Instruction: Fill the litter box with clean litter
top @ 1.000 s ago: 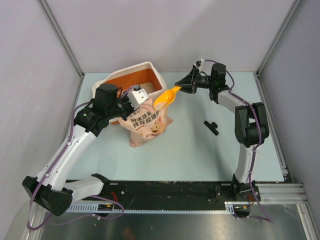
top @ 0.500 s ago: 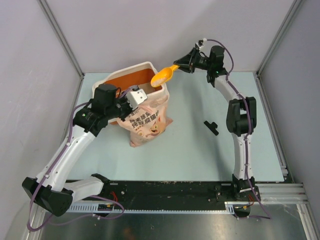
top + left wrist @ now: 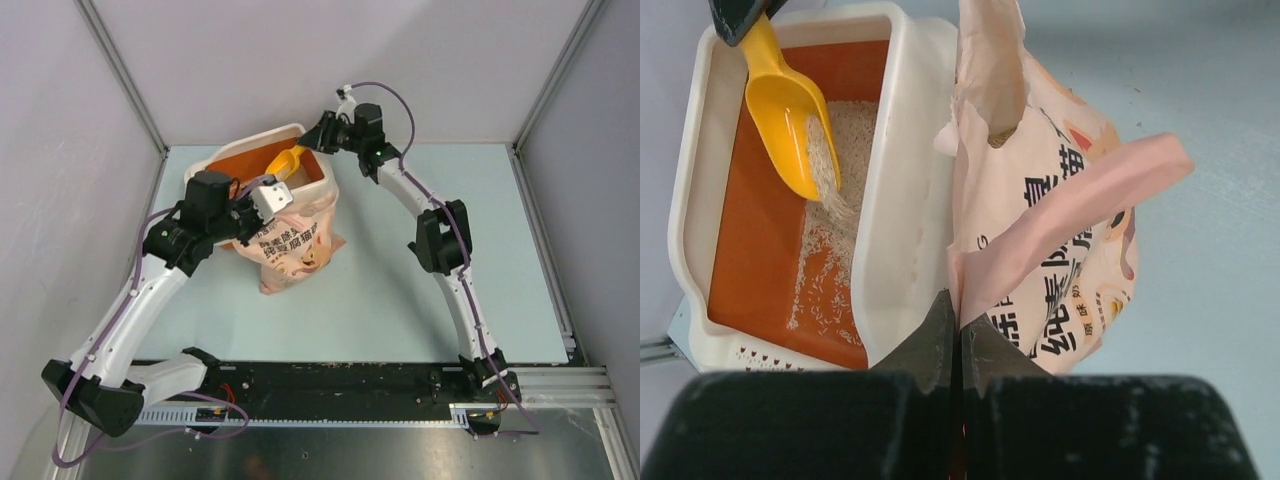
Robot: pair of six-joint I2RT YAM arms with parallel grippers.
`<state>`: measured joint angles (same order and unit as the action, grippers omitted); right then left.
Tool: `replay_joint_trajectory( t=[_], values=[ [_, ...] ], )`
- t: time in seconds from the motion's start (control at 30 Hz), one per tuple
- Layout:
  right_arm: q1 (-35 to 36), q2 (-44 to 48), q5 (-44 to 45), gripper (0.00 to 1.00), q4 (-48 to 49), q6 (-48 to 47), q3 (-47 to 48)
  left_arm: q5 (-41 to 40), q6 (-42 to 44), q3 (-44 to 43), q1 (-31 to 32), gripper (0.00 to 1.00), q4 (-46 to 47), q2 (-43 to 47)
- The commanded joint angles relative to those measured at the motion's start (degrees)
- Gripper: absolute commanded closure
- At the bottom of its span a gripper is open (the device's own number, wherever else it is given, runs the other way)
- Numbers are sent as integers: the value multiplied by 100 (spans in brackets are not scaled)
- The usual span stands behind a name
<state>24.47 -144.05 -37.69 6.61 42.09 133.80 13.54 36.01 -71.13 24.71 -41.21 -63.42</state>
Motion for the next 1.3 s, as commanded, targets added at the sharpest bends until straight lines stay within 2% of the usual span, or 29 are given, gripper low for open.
replay_joint_trajectory(
  t=[0.0, 0.1, 0.13, 0.23, 0.37, 0.43, 0.5, 0.53, 0.63, 0.67, 0.77, 0.83, 1.07, 1.27],
  values=[
    [198, 1000, 1227, 100, 304, -2760, -309, 218, 11, 38, -72, 100, -45, 462],
    [461, 1414, 1518, 100, 675, -3801, -881, 438, 11, 126, -80, 100, -45, 541],
    [532, 1467, 1589, 100, 657, -4422, -925, 491, 11, 178, -72, 100, -45, 558],
    [769, 1783, 2072, 100, 779, -5102, -1241, 711, 116, 310, -80, 100, -19, 620],
    [761, 2336, 2240, 100, 623, -5176, -1523, 834, 248, 442, -80, 100, 8, 559],
    [534, 2749, 1812, 100, -6, -4992, -1418, 826, 301, 399, -80, 100, 69, 506],
    [131, 3022, 671, 100, -632, -4448, -1182, 817, 284, 329, -80, 100, 122, 480],
    [7, 3066, 301, 100, -1514, -4298, -893, 817, 223, 267, -80, 100, 192, 462],
    [-345, 3093, -737, 100, -3071, -4244, -278, 860, -22, 48, -80, 100, 262, 374],
    [-416, 3111, -1157, 100, -3348, -4104, -232, 878, -85, -5, -80, 100, 280, 304],
    [-513, 3225, -1661, 100, -4236, -4278, -266, 887, -410, -164, -80, 100, 394, 207],
    [-513, 3260, -1715, 100, -4632, -4585, -345, 852, -585, -234, -72, 100, 499, 172],
    [-452, 3331, -1987, 100, -4774, -4657, -759, 720, -665, -296, -98, 100, 579, 93],
    [-224, 3418, -1752, 100, -4906, -4876, -1065, 703, -701, -287, -107, 100, 588, 101]
  ],
)
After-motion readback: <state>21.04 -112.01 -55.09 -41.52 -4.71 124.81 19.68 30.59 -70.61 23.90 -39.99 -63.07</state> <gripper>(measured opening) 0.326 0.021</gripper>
